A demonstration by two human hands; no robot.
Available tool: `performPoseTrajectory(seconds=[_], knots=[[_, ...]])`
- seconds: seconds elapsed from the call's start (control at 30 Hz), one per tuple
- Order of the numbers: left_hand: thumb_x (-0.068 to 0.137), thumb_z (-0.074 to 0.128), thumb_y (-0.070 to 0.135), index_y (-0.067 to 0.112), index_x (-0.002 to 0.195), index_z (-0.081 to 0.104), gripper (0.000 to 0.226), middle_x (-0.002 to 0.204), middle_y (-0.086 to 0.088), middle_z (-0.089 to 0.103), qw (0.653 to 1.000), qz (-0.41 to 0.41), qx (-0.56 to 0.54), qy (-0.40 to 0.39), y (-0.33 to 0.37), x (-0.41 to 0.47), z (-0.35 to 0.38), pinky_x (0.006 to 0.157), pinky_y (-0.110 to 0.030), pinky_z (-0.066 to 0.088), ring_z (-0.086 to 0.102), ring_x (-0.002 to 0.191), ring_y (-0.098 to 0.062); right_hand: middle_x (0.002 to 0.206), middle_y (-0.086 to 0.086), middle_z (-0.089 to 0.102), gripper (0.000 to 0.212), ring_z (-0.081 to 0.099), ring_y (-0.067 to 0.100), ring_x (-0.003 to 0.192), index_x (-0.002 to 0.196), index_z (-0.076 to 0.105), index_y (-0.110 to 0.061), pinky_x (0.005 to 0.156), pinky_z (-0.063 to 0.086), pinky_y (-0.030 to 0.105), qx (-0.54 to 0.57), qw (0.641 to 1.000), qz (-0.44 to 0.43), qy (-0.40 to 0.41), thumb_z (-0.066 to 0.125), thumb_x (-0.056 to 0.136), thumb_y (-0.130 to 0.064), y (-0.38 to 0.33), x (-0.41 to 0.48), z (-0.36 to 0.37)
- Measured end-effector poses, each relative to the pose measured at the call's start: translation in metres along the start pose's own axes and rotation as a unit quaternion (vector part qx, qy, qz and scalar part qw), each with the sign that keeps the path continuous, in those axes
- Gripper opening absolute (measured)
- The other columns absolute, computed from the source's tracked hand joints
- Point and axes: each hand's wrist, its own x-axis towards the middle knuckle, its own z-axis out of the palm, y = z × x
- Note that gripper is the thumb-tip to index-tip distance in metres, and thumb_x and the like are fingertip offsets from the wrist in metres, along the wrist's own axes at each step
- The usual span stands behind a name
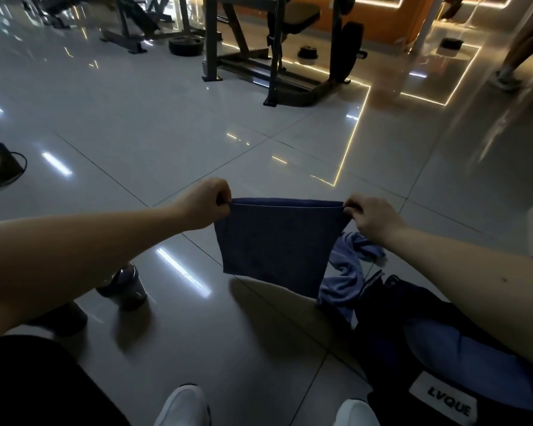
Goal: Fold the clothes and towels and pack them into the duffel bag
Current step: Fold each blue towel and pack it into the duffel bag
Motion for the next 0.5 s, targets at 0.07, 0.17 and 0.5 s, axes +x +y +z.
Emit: performPoseTrajectory(seconds=[0.07, 0.17, 0.5], knots=[[0.083, 0.064, 0.013, 0.019, 0.085, 0.061, 0.007, 0.085, 0.005, 0.059, 1.000, 0.009, 0.022, -0.008, -0.0013, -0.0002, -0.0010, 0.065, -0.029, 0.049, 0.057, 0.077, -0.016, 0.089, 0.009, 0.064, 0.012, 0.058, 0.026, 0.082, 0.097, 0.064, -0.010, 0.072, 0.040, 0.032, 0.006, 1.000, 0.002, -0.003, 0.054, 0.100, -0.017, 0.0002, 0.0006, 0.0006], [0.084, 0.064, 0.012, 0.017, 0.089, 0.061, 0.007, 0.087, 0.003, 0.060, 0.999, 0.009, 0.043, -0.006, -0.0024, 0.0007, -0.0028, 0.068, -0.036, 0.052, 0.057, 0.079, -0.019, 0.088, 0.010, 0.064, 0.013, 0.058, 0.027, 0.083, 0.095, 0.065, -0.009, 0.071, 0.038, 0.031, 0.015, 1.000, -0.001, -0.001, 0.056, 0.099, -0.018, -0.0008, 0.0011, 0.0008], [0.090, 0.056, 0.019, 0.018, 0.099, 0.076, 0.021, 0.101, 0.007, 0.056, 0.999, -0.019, 0.046, -0.003, -0.0025, 0.0077, -0.0087, 0.080, -0.038, 0.053, 0.056, 0.091, -0.015, 0.103, 0.010, 0.071, 0.024, 0.062, 0.023, 0.092, 0.120, 0.069, -0.010, 0.080, 0.043, 0.029, -0.014, 1.000, -0.013, -0.013, 0.057, 0.100, -0.015, -0.0023, 0.0059, 0.0022]])
